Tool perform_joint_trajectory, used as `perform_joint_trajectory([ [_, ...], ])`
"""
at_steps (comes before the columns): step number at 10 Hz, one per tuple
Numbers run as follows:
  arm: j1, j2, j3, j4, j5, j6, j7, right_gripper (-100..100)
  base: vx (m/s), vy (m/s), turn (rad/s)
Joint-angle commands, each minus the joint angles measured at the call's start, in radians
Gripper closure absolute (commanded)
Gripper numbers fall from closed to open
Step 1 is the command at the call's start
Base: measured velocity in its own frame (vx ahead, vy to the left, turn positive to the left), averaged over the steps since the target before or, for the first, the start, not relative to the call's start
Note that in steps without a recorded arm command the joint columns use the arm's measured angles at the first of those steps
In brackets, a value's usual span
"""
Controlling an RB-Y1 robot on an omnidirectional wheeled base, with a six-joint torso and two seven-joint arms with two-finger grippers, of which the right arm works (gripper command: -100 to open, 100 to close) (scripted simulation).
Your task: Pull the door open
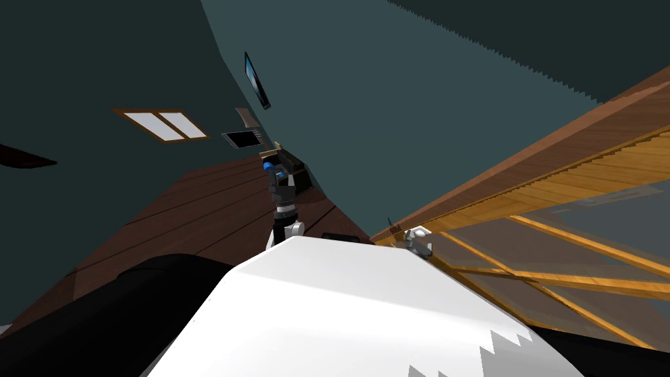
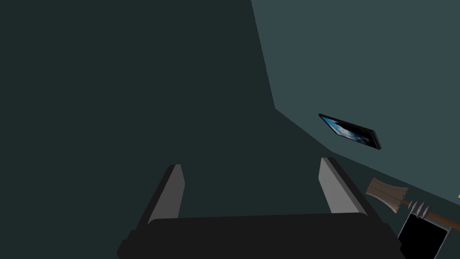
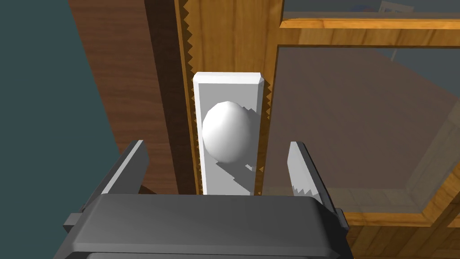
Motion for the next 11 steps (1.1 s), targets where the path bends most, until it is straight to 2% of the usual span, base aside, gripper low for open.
perform_joint_trajectory([
  [1,0.006,-0.001,-0.007,0.002,0.029,0.004,-0.025,-100,0.103,-0.049,-0.077],
  [2,0.011,-0.002,-0.013,0.004,0.059,0.008,-0.049,-100,0.129,-0.062,-0.133],
  [4,0.017,-0.003,-0.020,0.006,0.090,0.012,-0.074,-100,0.152,-0.064,-0.099],
  [5,0.020,0.002,-0.014,0.006,0.080,0.009,-0.064,-100,0.045,-0.006,-0.039],
  [6,0.020,0.002,-0.014,0.006,0.080,0.009,-0.064,100,-0.023,0.021,0.036],
  [11,0.020,0.002,-0.014,0.006,0.080,0.009,-0.064,100,-0.007,-0.002,-0.002],
])
